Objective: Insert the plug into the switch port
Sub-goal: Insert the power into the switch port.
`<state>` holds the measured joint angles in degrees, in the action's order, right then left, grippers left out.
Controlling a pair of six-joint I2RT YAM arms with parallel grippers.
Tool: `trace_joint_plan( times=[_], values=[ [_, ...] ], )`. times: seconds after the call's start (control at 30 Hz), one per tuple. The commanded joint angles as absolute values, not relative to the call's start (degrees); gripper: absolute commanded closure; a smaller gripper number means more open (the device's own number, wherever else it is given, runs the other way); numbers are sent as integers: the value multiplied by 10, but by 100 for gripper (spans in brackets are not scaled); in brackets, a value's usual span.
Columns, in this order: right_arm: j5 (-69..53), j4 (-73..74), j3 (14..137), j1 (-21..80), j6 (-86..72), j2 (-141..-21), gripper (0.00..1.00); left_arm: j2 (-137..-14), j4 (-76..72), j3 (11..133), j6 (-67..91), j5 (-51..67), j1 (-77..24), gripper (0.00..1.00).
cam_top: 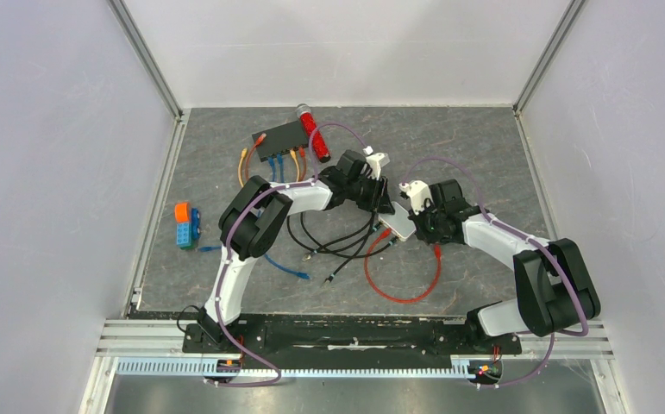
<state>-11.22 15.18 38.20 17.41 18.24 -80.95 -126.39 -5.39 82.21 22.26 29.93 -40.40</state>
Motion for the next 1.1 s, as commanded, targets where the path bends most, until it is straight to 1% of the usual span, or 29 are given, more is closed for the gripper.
trace_joint_plan(
  times=[0.0, 0.23, 0.5, 0.7, 0.77, 0.93, 1.07],
  values=[
    [-120, 29, 397, 177, 172, -808, 100, -1280, -42, 809, 212, 362, -452, 55],
    [-149, -23, 401, 178, 147, -804, 100, -1275, -74, 776, 234, 355, -465, 57],
    [-127, -71, 398, 181, 181, -810, 100, -1279, -91, 770, 251, 370, -480, 58],
    [-98, -106, 421, 192, 143, -815, 100, -1276, -92, 755, 250, 361, -496, 58],
    [-104, -110, 431, 198, 139, -816, 100, -1274, -90, 751, 247, 357, -499, 58],
    [-128, -125, 453, 211, 161, -837, 100, -1271, -88, 753, 247, 357, -503, 58],
    [-122, -119, 470, 219, 172, -851, 100, -1271, -76, 763, 240, 354, -510, 59]
  ],
)
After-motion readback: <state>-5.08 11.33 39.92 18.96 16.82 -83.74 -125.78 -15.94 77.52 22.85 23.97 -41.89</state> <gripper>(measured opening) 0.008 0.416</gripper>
